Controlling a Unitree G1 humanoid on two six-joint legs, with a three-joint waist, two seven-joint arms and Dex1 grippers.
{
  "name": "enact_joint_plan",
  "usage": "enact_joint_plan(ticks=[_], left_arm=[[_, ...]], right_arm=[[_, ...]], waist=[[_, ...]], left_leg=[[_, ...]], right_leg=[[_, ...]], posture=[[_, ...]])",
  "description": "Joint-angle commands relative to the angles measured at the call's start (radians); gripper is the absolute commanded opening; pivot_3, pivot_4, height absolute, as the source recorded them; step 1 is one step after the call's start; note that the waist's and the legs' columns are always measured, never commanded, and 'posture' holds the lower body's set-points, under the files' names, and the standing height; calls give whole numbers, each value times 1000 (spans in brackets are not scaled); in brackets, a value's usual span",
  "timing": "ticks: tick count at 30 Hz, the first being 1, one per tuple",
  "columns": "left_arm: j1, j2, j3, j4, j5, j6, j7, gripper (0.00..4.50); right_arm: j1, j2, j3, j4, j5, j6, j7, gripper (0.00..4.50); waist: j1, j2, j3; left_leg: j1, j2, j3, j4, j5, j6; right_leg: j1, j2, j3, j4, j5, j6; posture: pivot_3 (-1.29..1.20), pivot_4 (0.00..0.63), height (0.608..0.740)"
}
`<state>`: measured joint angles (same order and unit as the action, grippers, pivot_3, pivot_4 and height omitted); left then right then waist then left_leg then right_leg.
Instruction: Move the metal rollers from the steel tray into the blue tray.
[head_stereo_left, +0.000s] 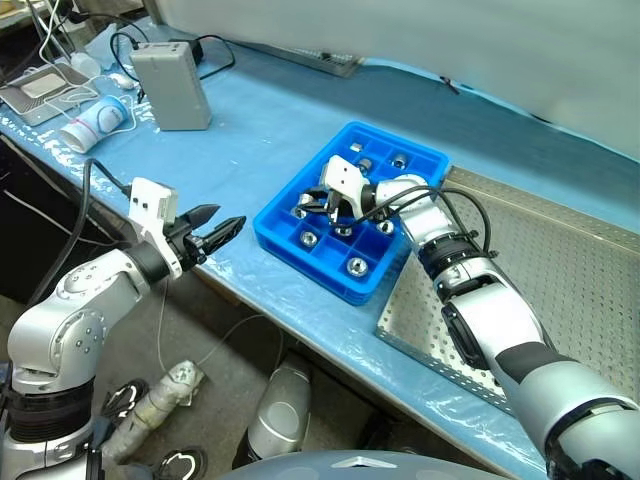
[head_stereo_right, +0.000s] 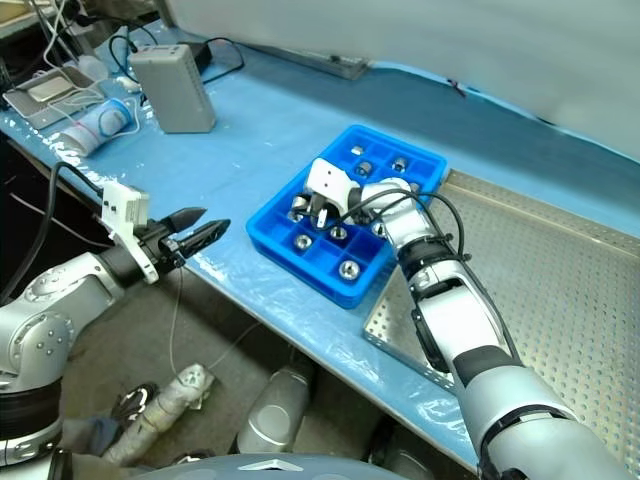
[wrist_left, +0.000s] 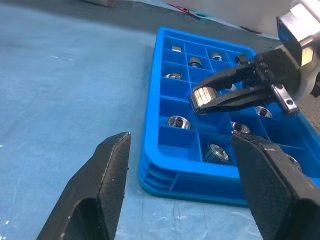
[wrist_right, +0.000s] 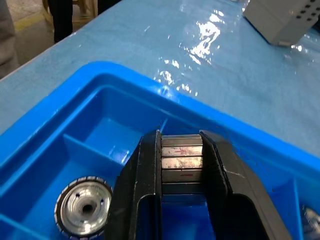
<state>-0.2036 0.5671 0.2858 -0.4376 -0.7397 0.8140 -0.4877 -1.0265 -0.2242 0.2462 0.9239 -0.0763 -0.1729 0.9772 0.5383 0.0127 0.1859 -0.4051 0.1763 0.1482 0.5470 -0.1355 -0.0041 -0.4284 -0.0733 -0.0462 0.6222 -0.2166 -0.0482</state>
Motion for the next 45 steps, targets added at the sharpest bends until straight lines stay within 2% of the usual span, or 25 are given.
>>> enact_joint_plan(ticks=[1,6,11,14,17,23,30,31,35,41,45], left_arm=[[-19,16,-9,4,13,-35,-25,3356],[-26,24,-8,17,16,-41,-45,3356],[-19,27,-12,25,21,-50,-57,3356],[-22,27,-14,30,23,-52,-62,3356],[-27,28,-19,38,24,-54,-71,3356],[-65,19,-62,86,40,-79,-106,3356],[-200,-23,-171,257,98,-152,-201,3356],[-227,-34,-190,289,110,-165,-218,3356],[-377,-96,-278,460,171,-232,-310,3356],[-540,-182,-356,683,242,-317,-438,3356],[-607,-245,-393,776,275,-358,-505,3356]], right_arm=[[17,11,0,-82,-1,-6,-12,714],[32,-12,11,-74,-45,-40,-67,714],[52,-19,9,-85,-47,-41,-67,714],[71,-25,13,-103,-49,-64,-58,1687],[88,-29,12,-172,-32,17,-6,2669],[136,-80,-21,-335,-23,95,-19,2669],[232,-216,-160,-687,76,359,-58,2669],[252,-236,-176,-729,82,389,-70,2669],[390,-319,-250,-933,91,513,-131,2669],[523,-354,-370,-1153,111,686,-260,2669],[637,-357,-460,-1276,117,784,-346,2669]], waist=[[-8,0,0],[-31,0,0],[-33,0,0],[-33,0,0],[-34,0,0],[-34,0,0],[-54,0,0],[-60,0,0],[-109,-1,0],[-250,-1,0],[-329,-2,-1]], left_leg=[[0,0,0,0,0,0],[0,0,0,-1,0,-1],[1,0,0,-1,0,-1],[0,0,0,0,1,-1],[0,0,0,0,1,-1],[1,0,0,0,1,-1],[3,-1,0,1,1,-1],[4,-1,0,1,1,-1],[7,-3,2,1,2,-2],[4,-5,4,2,5,-6],[1,-5,4,1,5,-5]], right_leg=[[0,0,0,0,0,0],[-1,0,1,0,0,0],[-1,0,1,0,0,0],[-1,0,1,0,0,0],[-1,0,1,0,0,0],[0,0,1,0,0,0],[4,0,2,0,1,1],[5,0,2,0,1,2],[7,0,6,-2,2,4],[5,0,10,-3,4,7],[4,0,9,-5,6,3]], posture=[[658,150,740],[652,150,740],[647,150,740],[646,150,740],[638,150,740],[595,150,740],[462,150,740],[376,150,740],[226,150,740],[38,150,740],[-19,150,740]])
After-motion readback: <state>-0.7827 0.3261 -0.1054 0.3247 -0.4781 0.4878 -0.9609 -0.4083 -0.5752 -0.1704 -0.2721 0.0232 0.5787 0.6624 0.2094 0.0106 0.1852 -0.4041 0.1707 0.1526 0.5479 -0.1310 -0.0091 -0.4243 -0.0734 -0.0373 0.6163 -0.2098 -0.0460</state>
